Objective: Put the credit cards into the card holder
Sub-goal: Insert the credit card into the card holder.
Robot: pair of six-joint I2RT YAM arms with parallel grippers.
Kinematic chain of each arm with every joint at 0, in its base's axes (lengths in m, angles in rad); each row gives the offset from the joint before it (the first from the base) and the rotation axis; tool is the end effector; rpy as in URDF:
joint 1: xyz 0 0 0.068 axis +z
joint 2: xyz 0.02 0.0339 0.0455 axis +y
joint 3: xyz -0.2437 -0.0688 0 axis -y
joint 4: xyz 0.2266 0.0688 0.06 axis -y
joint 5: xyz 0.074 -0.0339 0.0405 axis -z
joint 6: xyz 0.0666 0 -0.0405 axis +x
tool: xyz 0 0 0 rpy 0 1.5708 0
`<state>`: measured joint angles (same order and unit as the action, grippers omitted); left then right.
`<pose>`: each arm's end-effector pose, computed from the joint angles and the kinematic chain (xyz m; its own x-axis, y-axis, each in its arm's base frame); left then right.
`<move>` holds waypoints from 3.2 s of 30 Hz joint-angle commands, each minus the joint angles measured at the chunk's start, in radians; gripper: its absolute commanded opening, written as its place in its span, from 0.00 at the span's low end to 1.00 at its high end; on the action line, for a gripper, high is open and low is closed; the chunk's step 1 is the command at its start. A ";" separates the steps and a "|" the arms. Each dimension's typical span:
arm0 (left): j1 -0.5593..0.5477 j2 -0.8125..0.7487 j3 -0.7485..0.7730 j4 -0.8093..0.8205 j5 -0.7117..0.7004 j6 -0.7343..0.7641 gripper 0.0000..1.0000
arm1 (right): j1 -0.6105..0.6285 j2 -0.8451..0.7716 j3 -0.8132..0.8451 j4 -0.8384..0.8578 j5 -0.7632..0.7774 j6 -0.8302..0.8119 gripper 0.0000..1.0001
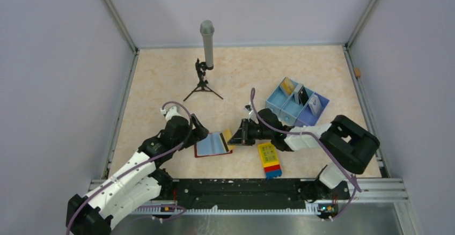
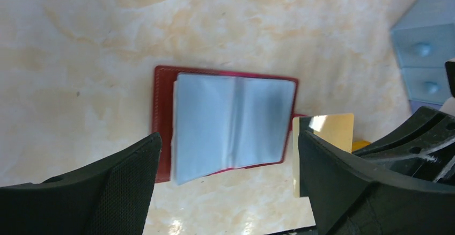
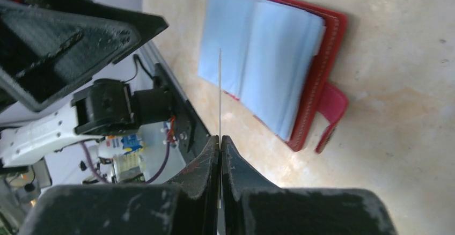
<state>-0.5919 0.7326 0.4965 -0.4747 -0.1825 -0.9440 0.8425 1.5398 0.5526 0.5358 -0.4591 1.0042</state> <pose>0.1552 -0.0898 0.1908 -0.6695 -0.5096 -0.5404 -0.1836 0.8185 -0.5443 0.1828 0.2493 0.1427 -0.9443 0.0776 -0.3199 -0.2566 0.4352 0.8630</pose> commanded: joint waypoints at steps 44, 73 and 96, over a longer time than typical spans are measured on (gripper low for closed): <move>0.028 0.261 -0.098 0.031 -0.079 -0.031 0.31 | 0.094 0.368 0.190 0.142 -0.016 0.062 0.00; 0.031 0.315 -0.087 0.063 -0.036 -0.016 0.23 | 0.094 0.428 0.241 0.008 0.144 0.047 0.00; 0.032 0.291 -0.081 0.051 -0.029 -0.024 0.21 | 0.152 0.423 0.243 -0.041 0.174 0.079 0.14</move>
<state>-0.5587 1.0271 0.4137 -0.3939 -0.2474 -0.9657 0.9676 1.9778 0.7883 0.6518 -0.3485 1.1370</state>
